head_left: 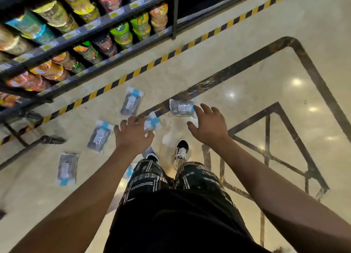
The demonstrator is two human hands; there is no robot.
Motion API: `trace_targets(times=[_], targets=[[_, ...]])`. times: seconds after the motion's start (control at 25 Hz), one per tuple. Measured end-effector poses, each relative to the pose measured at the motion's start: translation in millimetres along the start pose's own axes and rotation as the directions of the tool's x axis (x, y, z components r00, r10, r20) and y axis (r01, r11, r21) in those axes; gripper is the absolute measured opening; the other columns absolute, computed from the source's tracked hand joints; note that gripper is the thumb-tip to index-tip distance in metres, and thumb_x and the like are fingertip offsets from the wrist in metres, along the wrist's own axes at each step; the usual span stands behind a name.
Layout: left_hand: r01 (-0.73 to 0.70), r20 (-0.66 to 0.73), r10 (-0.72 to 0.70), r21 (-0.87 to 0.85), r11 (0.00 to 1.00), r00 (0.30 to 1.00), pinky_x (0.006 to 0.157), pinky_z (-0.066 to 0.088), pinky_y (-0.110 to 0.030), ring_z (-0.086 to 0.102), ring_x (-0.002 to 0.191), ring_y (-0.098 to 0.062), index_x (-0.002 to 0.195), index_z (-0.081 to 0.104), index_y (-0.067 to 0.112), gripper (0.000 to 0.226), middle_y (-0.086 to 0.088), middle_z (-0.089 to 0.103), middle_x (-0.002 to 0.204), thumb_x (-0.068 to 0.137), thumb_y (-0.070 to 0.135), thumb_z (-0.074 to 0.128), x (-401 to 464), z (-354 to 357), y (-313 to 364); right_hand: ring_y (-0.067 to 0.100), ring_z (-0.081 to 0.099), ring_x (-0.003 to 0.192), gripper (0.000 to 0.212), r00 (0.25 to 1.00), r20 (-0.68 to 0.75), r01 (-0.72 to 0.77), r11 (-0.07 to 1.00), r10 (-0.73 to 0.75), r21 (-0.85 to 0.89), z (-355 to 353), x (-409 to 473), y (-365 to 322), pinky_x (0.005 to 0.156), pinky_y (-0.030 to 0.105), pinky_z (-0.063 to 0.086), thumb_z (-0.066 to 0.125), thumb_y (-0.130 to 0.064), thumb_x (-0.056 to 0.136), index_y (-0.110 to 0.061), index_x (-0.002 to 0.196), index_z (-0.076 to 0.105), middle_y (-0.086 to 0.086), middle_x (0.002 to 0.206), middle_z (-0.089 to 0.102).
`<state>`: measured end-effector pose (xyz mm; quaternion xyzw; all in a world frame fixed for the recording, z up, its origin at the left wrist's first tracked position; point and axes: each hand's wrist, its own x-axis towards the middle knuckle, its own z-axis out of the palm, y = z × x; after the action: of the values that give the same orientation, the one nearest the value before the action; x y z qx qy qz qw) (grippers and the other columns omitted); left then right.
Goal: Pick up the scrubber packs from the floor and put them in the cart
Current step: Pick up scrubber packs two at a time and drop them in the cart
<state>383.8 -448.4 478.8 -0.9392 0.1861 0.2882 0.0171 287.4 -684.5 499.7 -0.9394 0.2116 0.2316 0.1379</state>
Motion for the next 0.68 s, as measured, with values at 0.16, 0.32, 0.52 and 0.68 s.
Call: trace_targets(times=[0.16,0.32,0.52,0.68], targets=[[0.099,0.086,-0.095,-0.044,0.994,0.992,0.110,0.033,-0.052,0.044,0.133,-0.041,0.144,0.049,0.022,0.062,-0.013,0.046,0.150,0.091,0.054,0.054,46.7,41.0,-7.0,0.041,0.040,0.139,0.068,0.985,0.174,0.012,1.000,-0.011,-0.002,43.3,61.5,5.4,0.108,0.052,0.042,0.049,-0.054,0.096,-0.021,0.154,0.036,0.008,0.161,0.037],[0.140,0.164,-0.132,-0.035,0.990,0.978,0.111,0.032,-0.051,0.042,0.136,-0.040,0.148,0.045,0.021,0.062,-0.014,0.041,0.155,0.094,0.052,0.049,122.3,116.5,-22.0,0.040,0.044,0.134,0.066,0.945,0.327,-0.048,0.995,0.018,0.084,140.3,146.2,0.6,0.103,0.051,0.047,0.051,-0.050,0.095,-0.018,0.151,0.039,0.009,0.154,0.045],[0.121,0.208,-0.115,-0.020,0.992,0.971,0.102,0.043,-0.052,0.052,0.127,-0.044,0.139,0.054,0.018,0.056,-0.019,0.053,0.143,0.091,0.047,0.058,274.2,308.2,-56.4,0.036,0.054,0.131,0.059,0.832,0.521,-0.416,0.836,0.192,0.357,350.1,293.9,14.4,0.102,0.040,0.048,0.062,-0.040,0.095,-0.012,0.146,0.048,0.013,0.142,0.057],[0.164,0.314,-0.143,-0.041,0.986,0.938,0.110,0.040,-0.056,0.044,0.138,-0.042,0.151,0.037,0.019,0.075,-0.019,0.041,0.151,0.089,0.044,0.070,377.9,438.5,-93.3,0.034,0.062,0.105,0.049,0.573,0.753,-0.815,0.124,0.324,0.567,472.9,391.2,46.5,0.089,0.050,0.058,0.068,-0.053,0.090,-0.021,0.124,0.053,0.007,0.117,0.057]])
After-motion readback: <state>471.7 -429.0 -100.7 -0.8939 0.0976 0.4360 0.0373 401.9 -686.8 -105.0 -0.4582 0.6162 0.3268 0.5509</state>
